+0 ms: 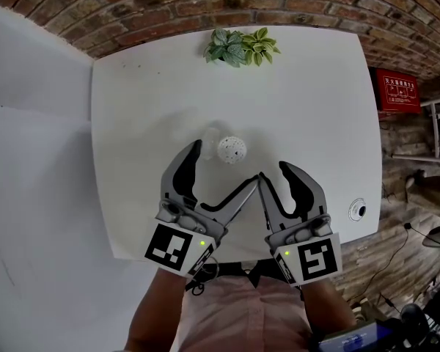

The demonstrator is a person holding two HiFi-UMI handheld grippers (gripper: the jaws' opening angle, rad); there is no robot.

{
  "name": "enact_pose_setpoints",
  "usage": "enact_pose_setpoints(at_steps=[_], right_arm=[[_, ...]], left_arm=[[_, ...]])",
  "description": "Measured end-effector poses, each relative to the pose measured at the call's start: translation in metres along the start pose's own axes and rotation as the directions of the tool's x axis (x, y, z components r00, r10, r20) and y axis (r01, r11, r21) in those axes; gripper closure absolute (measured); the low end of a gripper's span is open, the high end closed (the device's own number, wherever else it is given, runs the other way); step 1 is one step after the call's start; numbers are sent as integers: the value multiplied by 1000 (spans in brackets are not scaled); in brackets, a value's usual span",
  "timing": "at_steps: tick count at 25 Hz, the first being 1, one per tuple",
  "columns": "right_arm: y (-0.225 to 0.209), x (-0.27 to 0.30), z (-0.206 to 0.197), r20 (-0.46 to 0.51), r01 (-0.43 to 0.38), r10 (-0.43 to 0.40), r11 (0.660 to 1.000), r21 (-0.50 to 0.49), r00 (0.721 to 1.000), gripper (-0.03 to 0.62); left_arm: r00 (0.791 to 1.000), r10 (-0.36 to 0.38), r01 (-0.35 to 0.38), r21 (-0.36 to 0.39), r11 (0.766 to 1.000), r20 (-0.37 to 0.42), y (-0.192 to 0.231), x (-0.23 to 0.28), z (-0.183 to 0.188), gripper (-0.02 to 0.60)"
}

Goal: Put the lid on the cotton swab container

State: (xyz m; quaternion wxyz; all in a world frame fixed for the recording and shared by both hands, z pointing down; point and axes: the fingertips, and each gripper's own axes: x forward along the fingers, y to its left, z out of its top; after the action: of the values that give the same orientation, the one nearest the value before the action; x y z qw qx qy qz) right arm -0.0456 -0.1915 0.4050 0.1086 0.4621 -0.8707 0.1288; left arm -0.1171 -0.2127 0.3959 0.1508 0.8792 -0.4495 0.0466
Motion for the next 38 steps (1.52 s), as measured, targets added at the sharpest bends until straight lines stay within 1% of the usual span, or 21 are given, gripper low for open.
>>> enact_pose_setpoints(at_steps=[13, 25, 30, 33, 38], right_arm=[[-7, -8, -1, 12, 9, -10, 1000, 29, 1000, 437], [-26, -16, -6, 16, 55, -57, 996, 75, 998, 437], [-30, -18, -8, 16, 59, -61, 995, 85, 998, 437], [-32, -18, -9, 15, 62, -63, 994, 88, 998, 437], [-35, -20, -13, 12, 64, -66, 994, 93, 998, 437]], left_arm=[[999, -20, 21, 39, 999, -29, -13, 4, -4, 124], [995, -33, 33, 6, 999, -91, -26, 12, -13, 124], [996, -39, 43, 45, 998, -86, -27, 15, -16, 124], [993, -38, 41, 19, 999, -113, -31, 17, -20, 124], [991, -40, 42, 17, 999, -127, -34, 19, -25, 124]])
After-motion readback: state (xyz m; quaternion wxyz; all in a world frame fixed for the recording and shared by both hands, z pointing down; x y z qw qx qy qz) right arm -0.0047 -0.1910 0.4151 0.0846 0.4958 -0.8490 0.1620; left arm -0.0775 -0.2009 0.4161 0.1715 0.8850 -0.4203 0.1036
